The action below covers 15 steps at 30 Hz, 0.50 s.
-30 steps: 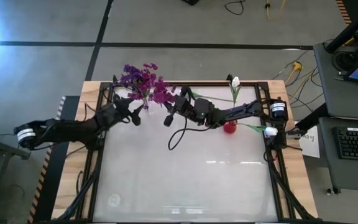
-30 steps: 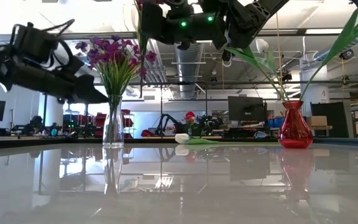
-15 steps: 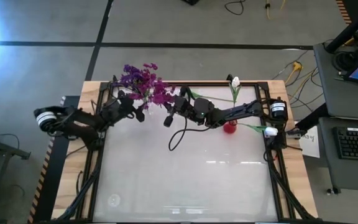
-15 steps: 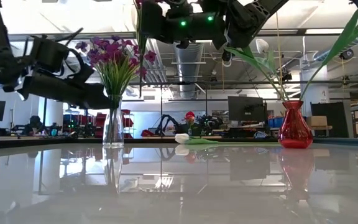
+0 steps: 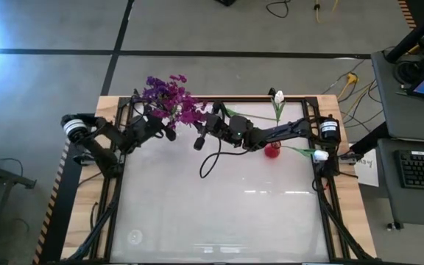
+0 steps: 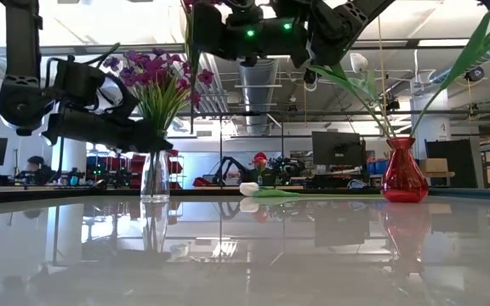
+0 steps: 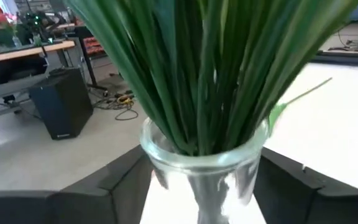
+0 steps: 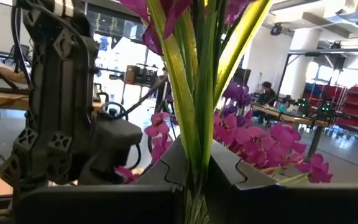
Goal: Sort flowers into vase by color
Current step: Put the violet flower into the transparent vase
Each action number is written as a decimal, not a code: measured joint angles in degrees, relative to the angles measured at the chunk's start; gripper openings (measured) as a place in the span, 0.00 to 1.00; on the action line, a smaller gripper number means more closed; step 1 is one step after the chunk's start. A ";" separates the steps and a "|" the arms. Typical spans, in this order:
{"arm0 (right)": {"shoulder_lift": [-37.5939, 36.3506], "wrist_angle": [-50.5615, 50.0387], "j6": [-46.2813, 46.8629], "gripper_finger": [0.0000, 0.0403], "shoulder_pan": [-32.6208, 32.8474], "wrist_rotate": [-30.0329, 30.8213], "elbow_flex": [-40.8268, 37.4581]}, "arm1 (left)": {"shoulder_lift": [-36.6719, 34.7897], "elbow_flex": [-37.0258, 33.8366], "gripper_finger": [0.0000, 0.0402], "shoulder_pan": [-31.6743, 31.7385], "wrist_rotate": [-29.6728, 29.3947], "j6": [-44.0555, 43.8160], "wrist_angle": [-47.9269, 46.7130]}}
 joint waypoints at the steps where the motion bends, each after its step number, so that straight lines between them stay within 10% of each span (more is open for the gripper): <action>1: 0.00 0.02 0.03 0.06 -0.24 -0.76 0.09 | 0.71 0.00 0.56 0.01 0.01 -0.30 0.66; 9: 0.00 0.15 3.77 0.06 -2.99 -5.97 2.45 | 5.95 -0.11 0.33 0.04 0.01 -1.92 6.12; 15: 0.24 0.35 9.09 0.06 -5.55 -12.68 4.02 | 8.57 -0.11 0.35 0.04 -0.08 -4.41 9.24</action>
